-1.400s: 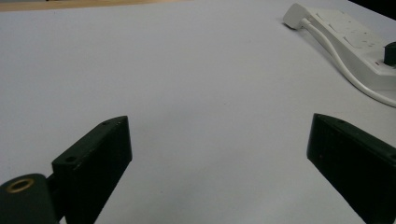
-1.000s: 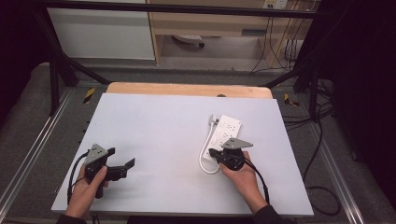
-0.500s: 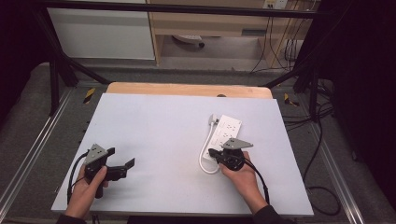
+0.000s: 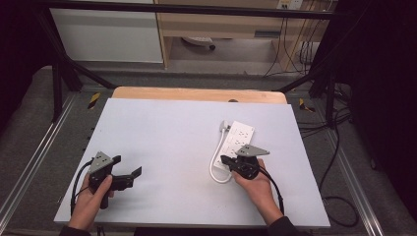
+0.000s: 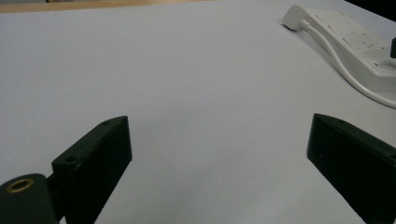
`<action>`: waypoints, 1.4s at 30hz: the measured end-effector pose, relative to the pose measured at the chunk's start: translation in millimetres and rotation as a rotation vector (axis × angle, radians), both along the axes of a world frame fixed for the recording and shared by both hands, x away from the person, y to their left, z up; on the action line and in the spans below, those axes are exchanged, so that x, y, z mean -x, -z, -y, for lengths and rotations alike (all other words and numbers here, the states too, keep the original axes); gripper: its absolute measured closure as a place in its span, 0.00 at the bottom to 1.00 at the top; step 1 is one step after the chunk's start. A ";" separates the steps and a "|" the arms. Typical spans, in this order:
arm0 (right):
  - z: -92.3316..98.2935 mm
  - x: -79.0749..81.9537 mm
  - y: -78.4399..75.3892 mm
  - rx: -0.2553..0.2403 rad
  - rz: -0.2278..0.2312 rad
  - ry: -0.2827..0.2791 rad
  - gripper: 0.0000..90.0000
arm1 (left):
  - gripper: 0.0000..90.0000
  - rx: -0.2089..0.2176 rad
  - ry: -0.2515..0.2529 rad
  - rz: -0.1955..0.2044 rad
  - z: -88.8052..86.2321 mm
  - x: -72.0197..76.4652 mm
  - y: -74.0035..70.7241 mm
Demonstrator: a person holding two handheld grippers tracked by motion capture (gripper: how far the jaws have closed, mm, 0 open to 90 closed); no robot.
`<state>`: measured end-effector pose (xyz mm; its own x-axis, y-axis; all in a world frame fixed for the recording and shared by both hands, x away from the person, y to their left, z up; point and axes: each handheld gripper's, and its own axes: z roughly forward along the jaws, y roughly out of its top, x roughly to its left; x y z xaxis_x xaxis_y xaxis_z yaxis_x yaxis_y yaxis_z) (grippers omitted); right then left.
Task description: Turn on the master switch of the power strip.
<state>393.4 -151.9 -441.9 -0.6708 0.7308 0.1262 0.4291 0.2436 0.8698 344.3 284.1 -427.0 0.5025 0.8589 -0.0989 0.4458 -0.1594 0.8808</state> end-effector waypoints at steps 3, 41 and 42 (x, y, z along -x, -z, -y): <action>3.5 0.4 -3.2 -0.017 0.007 0.014 0.95 | 0.07 0.002 -0.001 0.000 -0.2 0.2 -0.1; 102.6 20.5 -21.6 -0.030 0.049 0.278 0.05 | 0.07 0.008 -0.009 0.012 -4.5 3.1 -2.0; 104.7 21.1 -20.6 -0.026 0.050 0.284 0.05 | 0.07 0.008 -0.010 0.012 -4.7 3.2 -2.1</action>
<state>372.3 -256.7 -421.4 -0.4459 0.8871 0.1189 0.4333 0.0976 0.8960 341.1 288.8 -424.9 0.4953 0.8630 -0.1001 0.4368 -0.1478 0.8873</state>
